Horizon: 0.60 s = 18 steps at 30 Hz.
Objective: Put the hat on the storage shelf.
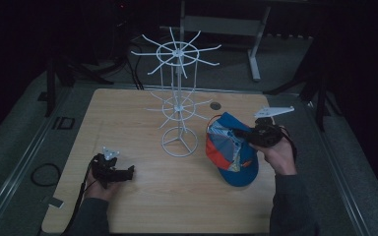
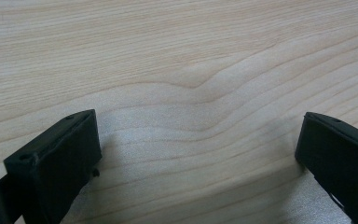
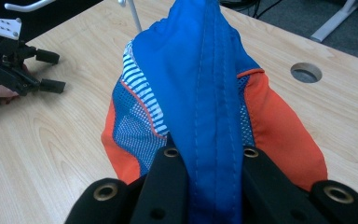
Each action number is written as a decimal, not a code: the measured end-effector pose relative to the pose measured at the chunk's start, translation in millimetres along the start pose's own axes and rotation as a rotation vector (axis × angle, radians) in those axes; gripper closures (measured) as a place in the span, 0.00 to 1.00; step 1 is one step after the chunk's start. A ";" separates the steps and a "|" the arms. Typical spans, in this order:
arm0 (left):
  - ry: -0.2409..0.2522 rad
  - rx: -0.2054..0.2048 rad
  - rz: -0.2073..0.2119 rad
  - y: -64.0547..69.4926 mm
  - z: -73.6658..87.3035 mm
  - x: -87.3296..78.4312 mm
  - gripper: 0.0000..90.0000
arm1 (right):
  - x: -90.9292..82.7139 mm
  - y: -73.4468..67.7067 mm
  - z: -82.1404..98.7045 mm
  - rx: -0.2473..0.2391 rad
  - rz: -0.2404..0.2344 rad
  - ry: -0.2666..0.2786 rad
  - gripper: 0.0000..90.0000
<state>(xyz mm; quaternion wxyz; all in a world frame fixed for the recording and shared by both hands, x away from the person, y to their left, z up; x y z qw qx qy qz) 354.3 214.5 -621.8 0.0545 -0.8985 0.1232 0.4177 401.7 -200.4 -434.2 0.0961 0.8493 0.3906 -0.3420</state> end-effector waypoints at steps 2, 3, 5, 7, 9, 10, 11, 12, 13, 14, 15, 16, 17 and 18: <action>0.000 0.000 0.000 0.0 0.0 0.0 0.00 | -2.3 0.3 -1.0 -0.002 0.002 0.005 0.97; 0.000 0.000 0.000 0.0 0.0 0.0 0.00 | -3.6 0.4 -1.5 -0.001 0.003 0.008 0.97; 0.000 0.000 0.000 0.0 0.0 0.0 0.00 | -6.0 0.6 -2.6 -0.001 0.004 0.014 0.97; 0.000 -0.002 0.001 0.2 0.0 0.0 0.00 | -8.5 1.1 -3.8 -0.001 0.007 0.019 0.97; 0.002 -0.003 0.001 0.3 0.0 0.1 0.00 | -10.3 1.4 -4.7 -0.004 0.010 0.020 0.97; 0.002 -0.003 0.000 0.2 0.0 0.1 0.00 | -11.4 1.8 -5.0 -0.003 0.014 0.020 0.97; 0.002 -0.003 0.000 0.2 0.0 0.1 0.00 | -12.5 2.3 -5.5 -0.002 0.019 0.021 0.97; 0.002 -0.003 0.000 0.2 0.0 0.1 0.00 | -13.6 2.6 -6.0 0.000 0.022 0.021 0.97; 0.002 -0.003 0.000 0.3 -0.1 0.1 0.00 | -14.7 3.0 -6.5 0.000 0.024 0.023 0.97; 0.002 -0.003 0.000 0.2 0.0 0.1 0.00 | -15.8 3.3 -7.2 0.000 0.027 0.025 0.97; 0.002 -0.003 0.000 0.3 0.0 0.1 0.00 | -16.9 3.6 -8.0 -0.003 0.029 0.028 0.97; 0.002 -0.003 0.000 0.2 0.0 0.1 0.00 | -18.0 3.8 -8.9 -0.004 0.030 0.030 0.98; 0.000 -0.003 0.001 0.2 0.0 0.0 0.00 | -19.5 4.0 -10.0 -0.005 0.033 0.032 0.97; 0.000 -0.002 0.001 0.2 0.0 0.0 0.00 | -20.4 4.1 -10.6 -0.006 0.034 0.034 0.97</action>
Point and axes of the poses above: each handheld gripper's, and its own axes: x roughly forward along the jaws, z roughly out of its underside, y roughly to its right, the point moved 7 cm from there along x, roughly forward along the jaws, and after that the axes turned 3 degrees about -y, right-handed, at the moved point
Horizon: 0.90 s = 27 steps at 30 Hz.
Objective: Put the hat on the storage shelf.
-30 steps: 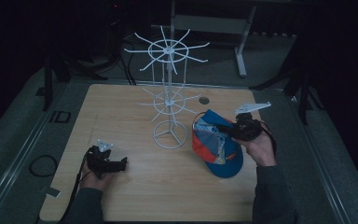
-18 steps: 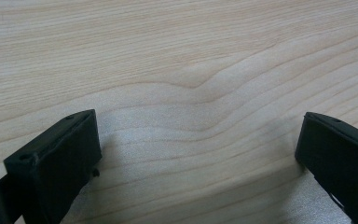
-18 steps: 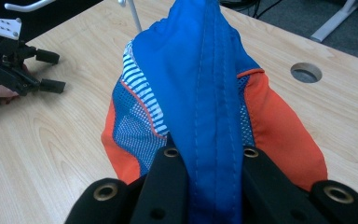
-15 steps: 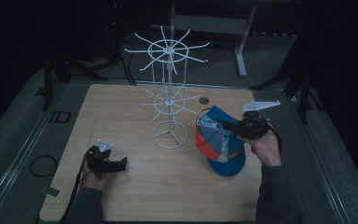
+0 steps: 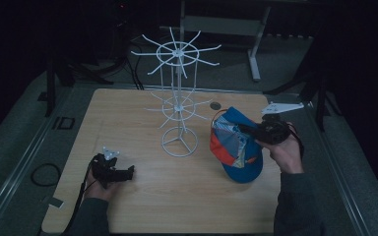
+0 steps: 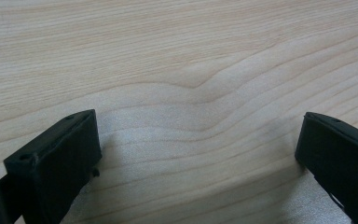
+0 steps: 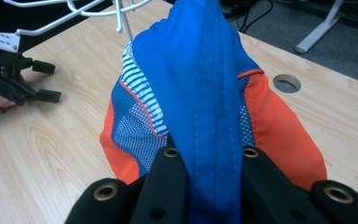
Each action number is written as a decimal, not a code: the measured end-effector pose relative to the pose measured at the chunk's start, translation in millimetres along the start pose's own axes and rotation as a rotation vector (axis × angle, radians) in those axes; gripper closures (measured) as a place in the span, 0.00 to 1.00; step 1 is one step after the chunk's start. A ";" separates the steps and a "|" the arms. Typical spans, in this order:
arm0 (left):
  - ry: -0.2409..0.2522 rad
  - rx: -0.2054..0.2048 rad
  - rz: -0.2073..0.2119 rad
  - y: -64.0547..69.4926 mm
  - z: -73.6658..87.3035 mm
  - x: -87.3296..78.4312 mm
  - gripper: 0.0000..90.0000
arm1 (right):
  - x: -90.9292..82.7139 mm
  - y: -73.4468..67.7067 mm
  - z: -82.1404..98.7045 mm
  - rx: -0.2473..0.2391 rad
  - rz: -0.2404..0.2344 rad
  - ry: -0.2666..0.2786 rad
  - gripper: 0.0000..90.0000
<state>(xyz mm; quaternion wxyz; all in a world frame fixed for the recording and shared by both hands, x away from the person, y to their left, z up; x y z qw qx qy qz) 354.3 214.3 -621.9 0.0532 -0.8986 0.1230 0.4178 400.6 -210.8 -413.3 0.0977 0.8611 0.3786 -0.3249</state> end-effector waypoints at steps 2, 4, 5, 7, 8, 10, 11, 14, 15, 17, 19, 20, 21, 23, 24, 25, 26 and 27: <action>0.000 0.000 0.000 0.0 0.0 0.0 0.00 | -2.6 0.5 -2.1 -0.004 0.004 0.003 0.97; -0.001 0.000 0.000 0.0 0.0 0.0 0.00 | -4.5 0.6 -3.7 -0.004 0.006 0.006 0.97; -0.001 0.000 0.000 0.0 0.0 0.0 0.00 | -4.5 0.6 -3.7 -0.004 0.006 0.006 0.97; 0.000 0.002 -0.001 -0.2 0.0 0.0 0.00 | -8.3 1.2 -7.0 -0.010 0.011 0.015 0.97; 0.000 0.002 0.000 -0.2 0.0 0.0 0.00 | -9.7 1.2 -8.1 -0.010 0.013 0.017 0.97; 0.000 0.002 -0.001 -0.2 0.0 0.0 0.00 | -12.2 1.4 -10.4 -0.012 0.016 0.024 0.97; 0.000 0.002 -0.001 -0.2 -0.1 0.0 0.00 | -13.5 1.6 -11.2 -0.013 0.019 0.025 0.97; 0.000 0.002 -0.001 -0.2 0.0 0.0 0.00 | -16.6 2.0 -13.7 -0.017 0.024 0.030 0.97; 0.000 0.002 -0.001 -0.2 0.0 0.0 0.00 | -17.5 2.0 -14.4 -0.017 0.025 0.031 0.97; 0.000 0.002 -0.001 -0.2 0.0 0.0 0.00 | -19.2 2.1 -15.7 -0.021 0.027 0.031 0.97; 0.000 0.002 -0.001 -0.2 0.0 0.0 0.00 | -20.9 1.7 -17.6 -0.020 0.024 0.037 0.97; 0.000 0.002 -0.001 -0.2 0.0 0.0 0.00 | -21.9 1.5 -18.5 -0.021 0.022 0.040 0.97; 0.000 0.002 -0.001 -0.2 0.0 -0.1 0.00 | -22.7 1.7 -19.6 -0.023 0.022 0.043 0.97; 0.000 0.002 -0.001 -0.2 0.0 0.0 0.00 | -24.3 1.9 -21.5 -0.024 0.022 0.047 0.97; 0.000 0.002 -0.001 -0.2 0.0 0.0 0.00 | -25.0 1.7 -22.5 -0.023 0.022 0.047 0.97; -0.001 0.002 -0.001 -0.2 0.0 -0.1 0.00 | -25.6 1.6 -23.4 -0.026 0.024 0.048 0.97; 0.000 0.002 -0.001 -0.2 0.0 0.0 0.00 | -26.3 1.6 -24.5 -0.030 0.027 0.049 0.97; 0.000 0.002 -0.001 -0.2 0.0 0.0 0.00 | -27.2 1.5 -25.5 -0.030 0.029 0.051 0.97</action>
Point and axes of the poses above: each handheld gripper's, and its own axes: x roughly forward along the jaws, z roughly out of its underside, y roughly to its right, the point moved 7 cm from there along x, roughly forward along the jaws, and after that the axes turned 3 degrees about -y, right-handed, at the moved point
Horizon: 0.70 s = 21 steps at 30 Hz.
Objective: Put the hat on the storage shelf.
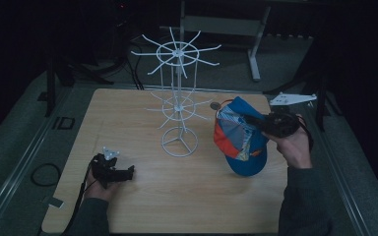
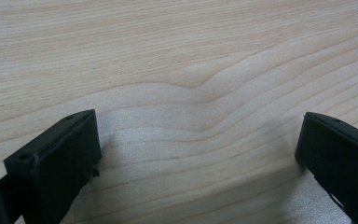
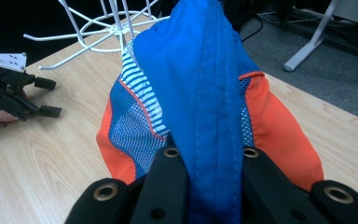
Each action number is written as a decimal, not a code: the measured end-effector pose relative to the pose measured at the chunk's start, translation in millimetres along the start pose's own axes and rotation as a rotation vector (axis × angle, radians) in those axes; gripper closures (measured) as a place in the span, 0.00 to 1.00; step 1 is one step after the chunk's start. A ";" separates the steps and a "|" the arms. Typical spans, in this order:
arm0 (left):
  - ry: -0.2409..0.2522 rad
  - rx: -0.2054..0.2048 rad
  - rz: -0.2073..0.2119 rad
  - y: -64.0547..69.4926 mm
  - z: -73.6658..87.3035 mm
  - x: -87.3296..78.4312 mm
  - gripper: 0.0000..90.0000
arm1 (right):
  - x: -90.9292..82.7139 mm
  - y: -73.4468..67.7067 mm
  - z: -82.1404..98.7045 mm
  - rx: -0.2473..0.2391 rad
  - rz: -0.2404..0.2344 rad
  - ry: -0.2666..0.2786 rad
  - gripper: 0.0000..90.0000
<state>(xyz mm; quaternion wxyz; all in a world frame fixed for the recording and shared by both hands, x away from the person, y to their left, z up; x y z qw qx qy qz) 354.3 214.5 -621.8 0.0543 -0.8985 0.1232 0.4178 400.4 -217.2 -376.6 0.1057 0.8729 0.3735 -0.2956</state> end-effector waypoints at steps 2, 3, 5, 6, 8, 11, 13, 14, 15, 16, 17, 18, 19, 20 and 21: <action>0.000 -0.001 0.000 0.0 0.0 0.0 0.00 | -1.5 0.2 -2.0 -0.003 0.003 0.005 0.97; 0.000 -0.001 0.000 0.0 0.0 0.0 0.00 | -1.5 0.2 -2.0 -0.003 0.003 0.005 0.97; 0.000 -0.001 0.000 0.1 0.0 0.0 0.00 | -3.2 0.3 -4.2 -0.005 0.005 0.014 0.97; 0.000 0.000 0.000 0.0 0.0 0.0 0.00 | -3.8 -0.3 -4.8 -0.001 0.003 0.016 0.97; 0.000 0.000 0.000 0.0 0.0 0.0 0.00 | -5.0 -1.6 -6.8 -0.001 -0.005 0.027 0.97; 0.000 0.000 0.000 0.0 0.0 0.0 0.00 | -6.7 -2.3 -10.1 -0.003 -0.007 0.038 0.97; 0.000 0.000 0.000 0.0 0.0 0.0 0.00 | -8.3 -2.1 -12.6 -0.005 -0.009 0.046 0.97; 0.000 0.000 0.000 0.0 0.0 0.0 0.00 | -9.0 -2.2 -13.9 -0.004 -0.011 0.050 0.97; 0.001 -0.001 0.000 0.1 0.0 0.0 0.00 | -9.8 -2.2 -15.2 -0.007 -0.012 0.054 0.97; 0.000 0.001 0.000 0.0 0.0 0.0 0.00 | -10.7 -2.5 -16.4 -0.005 -0.013 0.056 0.97; 0.000 0.000 0.000 0.0 0.0 0.0 0.00 | -11.6 -2.8 -17.6 -0.006 -0.015 0.059 0.97; 0.000 -0.001 0.000 0.0 0.0 0.0 0.00 | -12.3 -3.0 -18.7 -0.009 -0.017 0.061 0.97; 0.001 -0.001 0.000 0.1 0.0 0.0 0.00 | -13.0 -3.5 -19.9 -0.009 -0.021 0.063 0.97; 0.000 -0.001 0.000 0.1 0.0 0.0 0.00 | -13.4 -3.4 -20.6 -0.011 -0.022 0.065 0.97; 0.000 0.000 0.000 0.0 0.0 0.0 0.00 | -13.7 -3.5 -21.6 -0.012 -0.025 0.070 0.97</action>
Point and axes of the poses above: each handheld gripper's, and its own axes: x roughly forward along the jaws, z roughly out of its underside, y roughly to its right, the point moved 7 cm from there along x, roughly forward along the jaws, and after that the axes turned 3 degrees about -y, right-handed, at the moved point
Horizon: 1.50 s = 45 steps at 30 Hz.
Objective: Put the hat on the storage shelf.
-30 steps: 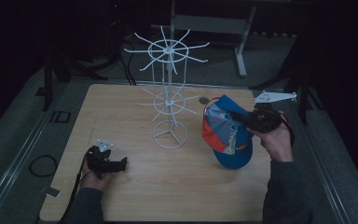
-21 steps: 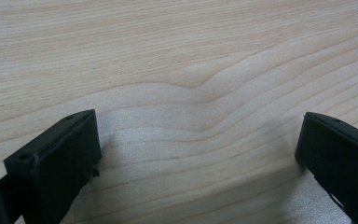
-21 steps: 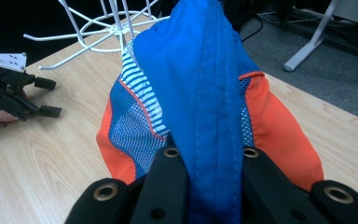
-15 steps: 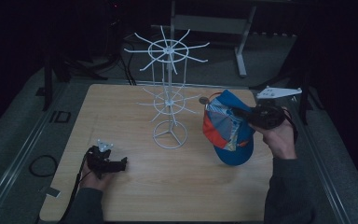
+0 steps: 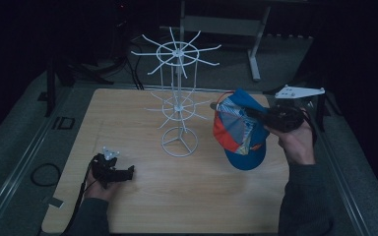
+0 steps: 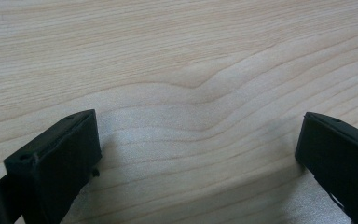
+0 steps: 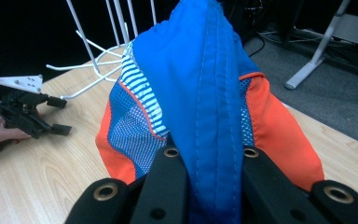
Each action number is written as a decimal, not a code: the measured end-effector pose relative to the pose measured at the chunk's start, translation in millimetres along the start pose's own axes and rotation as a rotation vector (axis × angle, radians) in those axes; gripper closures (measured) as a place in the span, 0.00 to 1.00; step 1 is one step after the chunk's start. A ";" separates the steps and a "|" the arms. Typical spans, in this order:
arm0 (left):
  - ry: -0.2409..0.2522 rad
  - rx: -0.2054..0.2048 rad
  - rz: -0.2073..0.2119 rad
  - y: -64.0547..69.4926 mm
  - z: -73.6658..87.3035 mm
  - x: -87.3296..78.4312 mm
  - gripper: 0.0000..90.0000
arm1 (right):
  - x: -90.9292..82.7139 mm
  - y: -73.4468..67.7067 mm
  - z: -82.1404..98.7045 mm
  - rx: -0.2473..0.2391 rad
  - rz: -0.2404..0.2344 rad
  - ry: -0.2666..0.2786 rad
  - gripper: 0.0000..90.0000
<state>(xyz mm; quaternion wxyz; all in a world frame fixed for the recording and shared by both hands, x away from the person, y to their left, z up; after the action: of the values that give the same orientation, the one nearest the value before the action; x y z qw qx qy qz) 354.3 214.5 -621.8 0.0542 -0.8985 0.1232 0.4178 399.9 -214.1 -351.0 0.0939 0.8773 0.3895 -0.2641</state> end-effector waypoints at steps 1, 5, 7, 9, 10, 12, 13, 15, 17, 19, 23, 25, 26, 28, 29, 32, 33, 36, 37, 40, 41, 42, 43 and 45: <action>0.000 0.000 0.000 0.0 0.0 0.0 0.00 | -0.4 -0.4 -0.7 0.002 -0.001 0.000 0.97; 0.000 0.000 0.000 0.0 0.0 0.0 0.00 | -0.9 -1.2 -3.0 0.000 -0.007 0.009 0.97; -0.001 0.000 0.000 0.0 0.0 0.0 0.00 | -2.1 -2.2 -5.9 0.002 -0.016 0.022 0.97; 0.000 0.000 0.000 0.0 0.0 0.0 0.00 | -3.2 -2.3 -8.0 0.004 -0.018 0.032 0.97; 0.000 0.000 0.000 0.0 0.0 0.0 0.00 | -4.0 -2.5 -9.1 0.004 -0.020 0.036 0.97; 0.001 -0.002 0.000 0.1 -0.1 0.1 0.00 | -5.5 -3.0 -11.7 0.006 -0.022 0.046 0.97; 0.000 -0.001 0.000 0.1 0.0 0.0 0.00 | -7.2 -3.8 -14.3 0.003 -0.027 0.056 0.97; 0.001 -0.002 0.000 0.2 -0.1 0.1 0.00 | -8.7 -4.7 -17.0 0.002 -0.030 0.066 0.97; 0.001 -0.001 0.000 0.1 -0.1 0.0 0.00 | -10.1 -5.5 -19.5 -0.002 -0.031 0.073 0.97; 0.001 -0.002 0.000 0.1 -0.1 0.1 0.00 | -11.3 -6.4 -22.3 -0.007 -0.035 0.082 0.97; 0.001 -0.001 0.000 0.1 -0.1 0.1 0.00 | -13.6 -8.1 -26.8 -0.010 -0.044 0.095 0.97; 0.001 -0.001 0.000 0.1 -0.1 0.0 0.00 | -16.5 -9.7 -32.1 -0.016 -0.047 0.106 0.97; 0.001 -0.001 0.000 0.1 -0.1 0.0 0.00 | -16.5 -9.7 -32.1 -0.016 -0.047 0.106 0.97; 0.000 0.000 0.000 0.0 -0.1 0.0 0.00 | -18.0 -11.5 -35.6 -0.017 -0.055 0.111 0.97; 0.001 -0.001 0.000 0.0 -0.1 0.1 0.00 | -18.6 -13.2 -38.9 -0.017 -0.062 0.114 0.97; 0.001 -0.001 0.000 0.1 -0.2 0.1 0.00 | -18.9 -14.6 -41.9 -0.019 -0.069 0.118 0.97; 0.001 -0.001 0.000 0.1 -0.2 0.1 0.00 | -19.3 -15.6 -43.3 -0.018 -0.073 0.119 0.97; 0.002 -0.001 0.000 0.1 -0.2 0.1 0.00 | -22.0 -18.1 -49.0 -0.027 -0.082 0.131 0.97; 0.002 -0.001 0.000 0.1 -0.2 0.1 0.00 | -23.1 -18.5 -50.3 -0.028 -0.083 0.134 0.98; 0.001 -0.001 0.000 0.1 -0.2 0.1 0.00 | -27.0 -19.9 -54.6 -0.029 -0.091 0.146 0.97; 0.001 -0.001 0.000 0.1 -0.2 0.1 0.00 | -28.3 -20.1 -56.0 -0.031 -0.090 0.150 0.98; 0.001 0.000 0.000 0.1 -0.2 0.1 0.00 | -29.5 -20.5 -57.2 -0.032 -0.090 0.152 0.97; 0.002 -0.001 0.000 0.1 -0.2 0.1 0.00 | -30.2 -20.6 -58.2 -0.035 -0.089 0.150 0.97; 0.002 -0.001 0.000 0.1 -0.2 0.1 0.00 | -30.6 -21.0 -59.6 -0.040 -0.086 0.146 0.97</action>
<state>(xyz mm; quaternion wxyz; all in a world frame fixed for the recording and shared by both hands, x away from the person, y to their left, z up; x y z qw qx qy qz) 354.5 214.3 -621.8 0.0537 -0.8989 0.1231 0.4172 390.7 -197.1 -283.5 0.0715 0.8747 0.4376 -0.1956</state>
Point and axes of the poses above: each handheld gripper's, and its own axes: x roughly forward along the jaws, z roughly out of its underside, y roughly to its right, the point moved 7 cm from there along x, roughly forward along the jaws, and after that the axes turned 3 degrees about -y, right-handed, at the moved point
